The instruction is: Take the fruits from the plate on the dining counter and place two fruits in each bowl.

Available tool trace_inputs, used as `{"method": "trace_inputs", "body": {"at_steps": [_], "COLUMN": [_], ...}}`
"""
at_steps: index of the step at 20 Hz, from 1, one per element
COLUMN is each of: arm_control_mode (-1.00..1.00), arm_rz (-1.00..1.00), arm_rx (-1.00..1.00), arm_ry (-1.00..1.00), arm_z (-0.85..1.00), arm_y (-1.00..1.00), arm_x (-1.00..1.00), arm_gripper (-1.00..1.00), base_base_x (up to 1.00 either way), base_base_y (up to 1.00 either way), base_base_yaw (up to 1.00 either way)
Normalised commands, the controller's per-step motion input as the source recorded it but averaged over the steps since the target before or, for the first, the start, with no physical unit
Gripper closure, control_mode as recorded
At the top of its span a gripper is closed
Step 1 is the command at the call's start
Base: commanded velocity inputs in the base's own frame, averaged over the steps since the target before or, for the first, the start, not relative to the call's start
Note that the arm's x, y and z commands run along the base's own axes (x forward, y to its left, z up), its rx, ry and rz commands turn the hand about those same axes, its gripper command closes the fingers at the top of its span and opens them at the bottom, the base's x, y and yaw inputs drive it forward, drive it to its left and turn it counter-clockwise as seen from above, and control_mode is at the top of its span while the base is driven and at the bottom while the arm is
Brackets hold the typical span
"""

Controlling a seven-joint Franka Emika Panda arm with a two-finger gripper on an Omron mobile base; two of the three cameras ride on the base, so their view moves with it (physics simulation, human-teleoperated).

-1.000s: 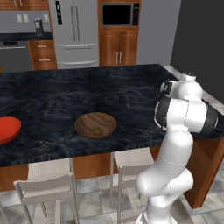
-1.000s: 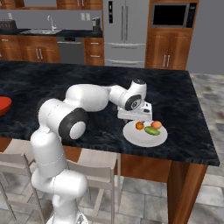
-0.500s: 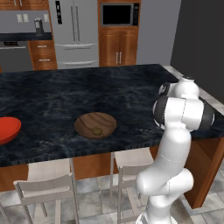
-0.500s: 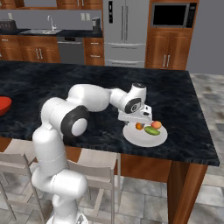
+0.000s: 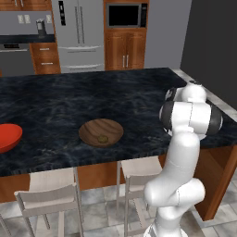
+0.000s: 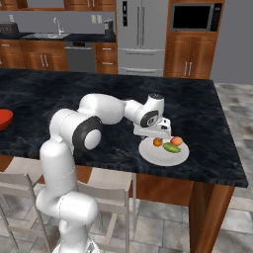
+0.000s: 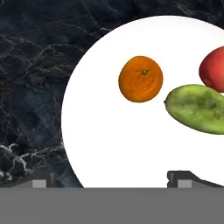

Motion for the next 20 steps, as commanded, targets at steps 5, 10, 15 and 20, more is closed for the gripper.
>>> {"method": "trace_inputs", "body": {"at_steps": [5,10,15,20], "arm_control_mode": [-1.00,-1.00,-1.00,-1.00], "arm_rz": [0.00,0.00,0.00,0.00], "arm_rx": [0.00,0.00,0.00,0.00], "arm_ry": [0.00,0.00,0.00,0.00], "arm_z": [-0.16,-0.23,-0.16,-0.12], "arm_y": [-0.07,-0.09,0.00,-0.01], "arm_x": [0.13,0.02,0.22,0.26], "arm_gripper": [-1.00,-1.00,-1.00,-1.00], "base_base_x": [0.00,0.00,0.00,0.00], "base_base_y": [0.00,0.00,0.00,0.00], "base_base_yaw": [0.00,0.00,0.00,0.00]}}
